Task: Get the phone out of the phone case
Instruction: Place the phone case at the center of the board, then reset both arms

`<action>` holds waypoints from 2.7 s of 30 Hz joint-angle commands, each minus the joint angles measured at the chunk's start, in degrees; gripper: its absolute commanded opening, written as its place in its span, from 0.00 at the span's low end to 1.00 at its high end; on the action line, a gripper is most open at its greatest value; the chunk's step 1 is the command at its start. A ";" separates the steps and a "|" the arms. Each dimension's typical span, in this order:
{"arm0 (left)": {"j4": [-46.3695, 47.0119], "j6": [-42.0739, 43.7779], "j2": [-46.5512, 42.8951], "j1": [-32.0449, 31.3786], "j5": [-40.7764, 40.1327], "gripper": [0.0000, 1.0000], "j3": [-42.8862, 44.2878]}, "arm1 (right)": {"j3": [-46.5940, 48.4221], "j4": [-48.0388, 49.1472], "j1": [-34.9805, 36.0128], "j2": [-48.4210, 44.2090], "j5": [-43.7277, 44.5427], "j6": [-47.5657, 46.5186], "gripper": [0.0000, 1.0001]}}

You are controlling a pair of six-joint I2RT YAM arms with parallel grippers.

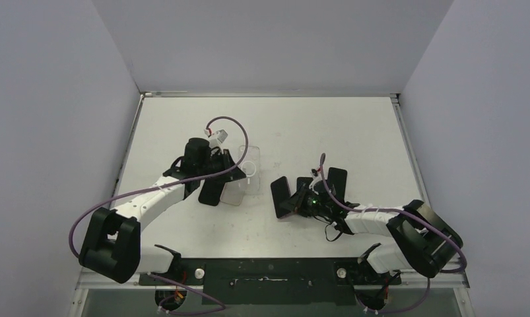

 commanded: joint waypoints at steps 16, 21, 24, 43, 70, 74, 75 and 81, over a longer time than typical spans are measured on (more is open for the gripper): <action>-3.63 1.21 15.85 -8.28 2.17 0.00 2.40 | -8.89 0.83 -4.18 -7.04 12.56 -1.82 0.04; -6.47 1.78 17.95 -8.05 -3.14 0.00 2.92 | -4.84 5.39 -1.33 -1.01 7.14 -3.61 0.06; -7.52 1.39 18.30 -6.89 -5.76 0.00 1.82 | -3.59 9.08 0.82 2.35 6.24 -1.88 0.06; -7.38 3.48 16.03 -3.36 -7.15 0.50 0.32 | 4.15 -12.13 2.68 -1.29 13.03 -7.17 0.73; -19.97 4.60 -5.28 -5.58 -22.29 0.78 7.14 | 19.54 -42.70 2.63 -30.48 36.42 -29.59 1.00; -24.72 3.38 -17.26 -5.41 -32.40 0.83 6.03 | 23.84 -53.09 2.46 -37.44 47.08 -33.21 1.00; -25.80 3.48 -20.56 -5.34 -34.65 0.84 5.73 | 24.84 -55.35 2.50 -38.84 50.07 -33.57 1.00; -32.73 7.18 -37.14 -4.99 -50.38 0.94 6.33 | 27.83 -63.72 2.53 -48.38 59.85 -35.83 1.00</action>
